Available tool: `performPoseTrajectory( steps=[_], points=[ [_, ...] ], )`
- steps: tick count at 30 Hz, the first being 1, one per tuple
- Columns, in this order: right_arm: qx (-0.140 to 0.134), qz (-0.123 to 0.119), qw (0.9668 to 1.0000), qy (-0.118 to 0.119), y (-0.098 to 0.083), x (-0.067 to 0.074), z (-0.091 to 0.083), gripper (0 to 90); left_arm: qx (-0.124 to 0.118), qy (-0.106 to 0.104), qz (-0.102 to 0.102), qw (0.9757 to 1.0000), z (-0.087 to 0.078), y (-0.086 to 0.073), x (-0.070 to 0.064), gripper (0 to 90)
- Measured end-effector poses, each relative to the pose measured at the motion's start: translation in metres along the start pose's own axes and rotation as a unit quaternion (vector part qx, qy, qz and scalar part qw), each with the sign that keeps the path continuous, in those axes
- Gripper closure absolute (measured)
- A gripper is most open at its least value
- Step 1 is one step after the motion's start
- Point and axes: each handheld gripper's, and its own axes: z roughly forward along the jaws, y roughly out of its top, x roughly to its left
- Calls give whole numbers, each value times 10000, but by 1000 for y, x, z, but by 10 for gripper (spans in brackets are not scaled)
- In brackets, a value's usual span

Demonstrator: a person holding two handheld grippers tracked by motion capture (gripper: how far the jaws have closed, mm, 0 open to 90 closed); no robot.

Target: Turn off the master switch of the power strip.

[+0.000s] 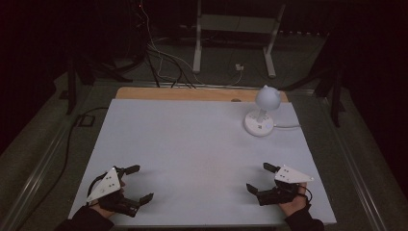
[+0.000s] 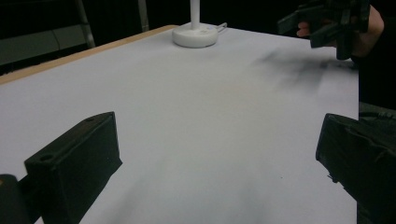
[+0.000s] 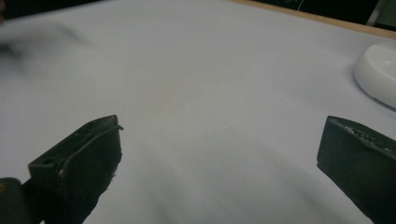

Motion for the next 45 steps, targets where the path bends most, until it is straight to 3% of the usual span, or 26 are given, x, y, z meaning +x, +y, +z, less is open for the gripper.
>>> performPoseTrajectory(
  steps=[5,13,17,21,31,45],
  points=[
    [176,-124,9997,84,0,4,5,0,29,-5,-22,10000,0,-1,0,3],
    [588,76,9978,305,6,13,8,0,60,-53,-21,10000,1,0,0,3],
    [808,-17,9963,283,6,16,12,0,55,-65,-15,10000,0,0,-1,3],
    [736,-133,9969,243,11,22,13,0,89,-92,5,9999,1,-1,-2,3],
    [719,-195,9956,568,26,37,14,0,100,-82,-1,9999,2,-1,-2,3],
    [540,-3,9964,651,53,29,7,19,84,-106,-30,9999,2,-1,-2,3]
  ],
)
